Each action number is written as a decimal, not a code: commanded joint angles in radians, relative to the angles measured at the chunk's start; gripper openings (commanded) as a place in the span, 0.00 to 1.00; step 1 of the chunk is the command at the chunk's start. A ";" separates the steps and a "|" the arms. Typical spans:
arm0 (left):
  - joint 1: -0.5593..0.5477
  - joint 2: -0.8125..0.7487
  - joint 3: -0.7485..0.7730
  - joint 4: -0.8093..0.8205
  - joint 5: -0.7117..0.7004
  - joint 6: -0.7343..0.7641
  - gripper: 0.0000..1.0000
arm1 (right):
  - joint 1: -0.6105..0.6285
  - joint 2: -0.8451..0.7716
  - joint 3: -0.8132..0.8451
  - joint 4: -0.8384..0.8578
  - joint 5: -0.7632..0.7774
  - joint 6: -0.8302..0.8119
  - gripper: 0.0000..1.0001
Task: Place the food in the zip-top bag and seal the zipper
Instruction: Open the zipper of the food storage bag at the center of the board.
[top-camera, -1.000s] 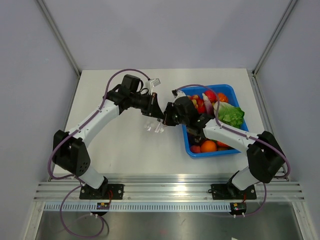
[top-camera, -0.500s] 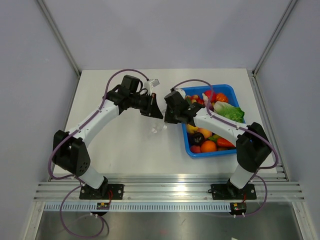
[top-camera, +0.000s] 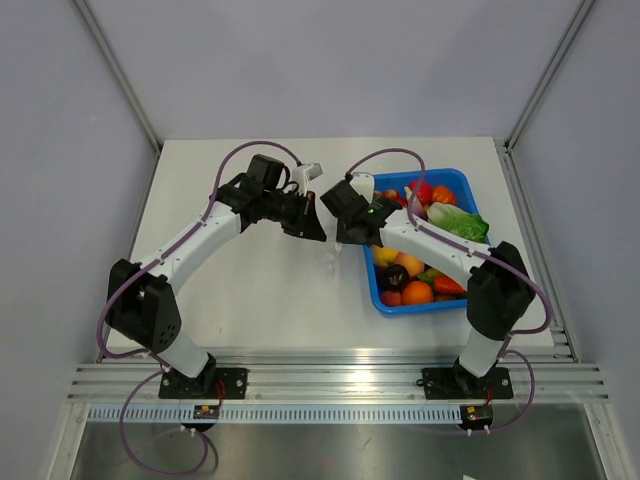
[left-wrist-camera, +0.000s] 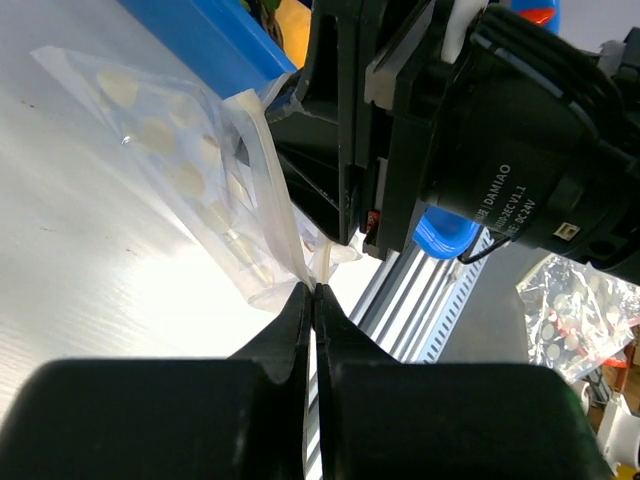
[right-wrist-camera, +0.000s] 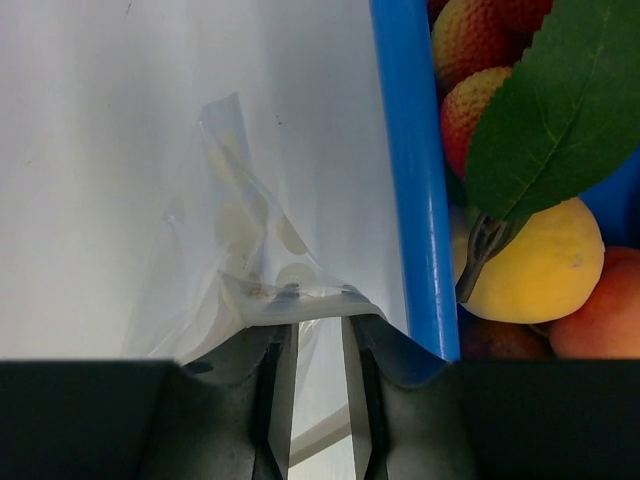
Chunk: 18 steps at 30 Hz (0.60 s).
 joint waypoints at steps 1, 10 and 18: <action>0.007 -0.038 -0.002 -0.052 -0.008 0.029 0.00 | -0.027 0.054 0.030 -0.150 0.213 -0.076 0.32; -0.013 -0.001 -0.038 -0.045 -0.188 0.023 0.00 | -0.024 0.073 0.082 -0.263 0.346 -0.089 0.27; -0.037 0.046 -0.012 -0.039 -0.232 0.003 0.00 | -0.021 0.113 0.170 -0.322 0.429 -0.102 0.27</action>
